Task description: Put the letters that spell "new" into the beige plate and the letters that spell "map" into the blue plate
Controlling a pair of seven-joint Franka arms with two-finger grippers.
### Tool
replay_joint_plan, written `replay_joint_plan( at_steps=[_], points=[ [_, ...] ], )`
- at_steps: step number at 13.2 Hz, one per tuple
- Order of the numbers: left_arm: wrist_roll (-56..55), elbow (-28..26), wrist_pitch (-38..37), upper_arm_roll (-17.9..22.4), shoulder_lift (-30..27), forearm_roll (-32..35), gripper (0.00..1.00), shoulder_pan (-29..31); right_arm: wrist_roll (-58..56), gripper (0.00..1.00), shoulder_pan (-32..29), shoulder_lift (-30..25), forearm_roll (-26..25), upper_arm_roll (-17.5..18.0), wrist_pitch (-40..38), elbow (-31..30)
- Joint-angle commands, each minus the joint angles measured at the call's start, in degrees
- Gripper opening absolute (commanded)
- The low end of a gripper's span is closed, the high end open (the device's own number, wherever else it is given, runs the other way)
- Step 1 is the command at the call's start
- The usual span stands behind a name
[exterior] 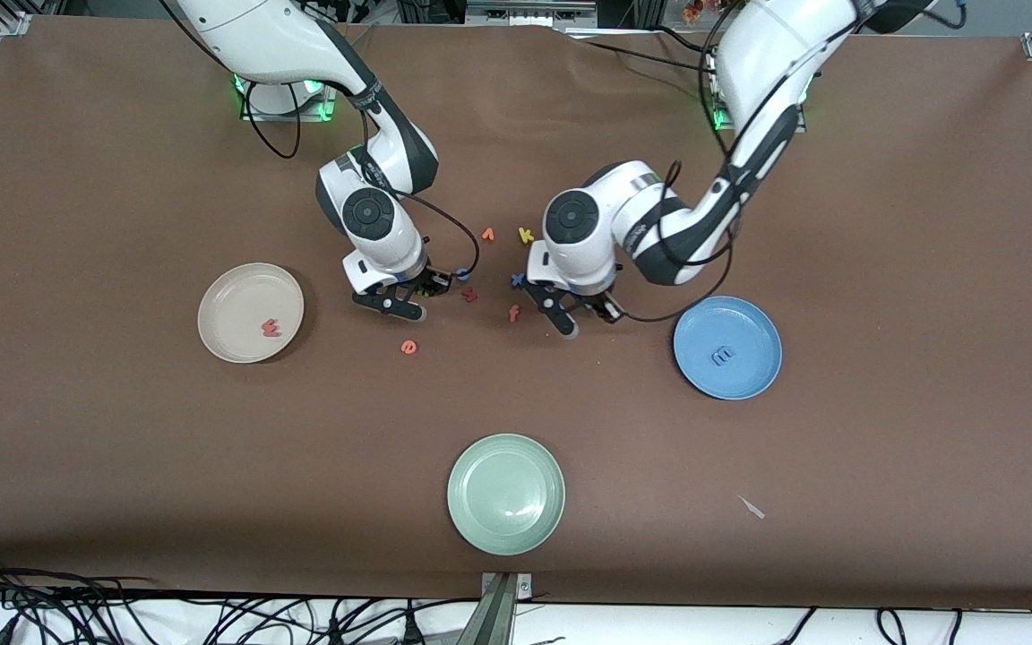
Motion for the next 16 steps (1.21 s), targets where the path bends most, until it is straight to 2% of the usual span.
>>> replay_joint_plan(
  at_steps=[1,3,5,7,9,10,11,12,13,14,15,16],
  points=[
    [4.9,-0.9,-6.9,0.2,-3.5,-0.6,0.11,2.6,-2.7,0.0,-0.4,-2.6,0.5,-0.8,-6.2,2.5],
    [5.5,-0.9,-7.5,0.4,-4.1,2.1,0.11,5.9,-11.7,0.0,-1.1,-5.1,0.6,-5.3,-14.6,4.5],
    [6.3,-0.8,-6.9,0.0,-4.0,3.2,0.12,11.3,-20.6,0.0,-1.1,-6.5,0.6,-10.0,-17.2,4.4],
    [7.0,-1.3,-4.5,0.3,-2.5,3.3,0.16,13.5,-28.1,0.0,-1.1,-6.6,0.6,-14.7,-18.7,4.3],
    [7.0,-2.0,-1.0,0.0,0.4,3.1,0.41,17.3,-35.3,0.0,-1.1,-6.6,0.6,-19.0,-19.7,4.3],
    [7.0,-2.0,-0.8,0.0,0.7,3.0,0.66,17.4,-38.3,0.0,-1.1,-6.5,0.6,-20.9,-19.7,4.3],
    [7.0,-2.0,-0.9,0.0,0.7,2.9,1.0,17.3,-40.7,0.0,-1.3,-6.1,0.6,-22.2,-19.6,4.4],
    [6.9,-1.9,-1.2,0.0,0.6,2.9,1.0,16.9,-42.5,0.0,-2.5,-5.8,0.6,-22.6,-19.3,4.4],
    [6.9,-1.6,-1.4,-0.2,0.2,2.7,1.0,16.7,-43.4,0.12,-4.0,-5.2,0.6,-22.6,-19.1,4.5],
    [6.1,-1.1,-1.4,-0.8,-0.1,1.9,1.0,16.5,-43.3,0.73,-4.4,-5.1,0.6,-22.5,-19.0,4.6],
    [4.7,-0.7,-1.5,-2.8,-0.5,1.2,1.0,16.4,-42.8,1.0,-4.3,-5.1,0.7,-22.5,-19.2,5.1],
    [-0.6,-0.6,-1.8,-4.4,-0.8,-1.1,1.0,16.4,-42.6,1.0,-3.9,-5.1,0.8,-22.2,-19.8,6.3]
  ],
)
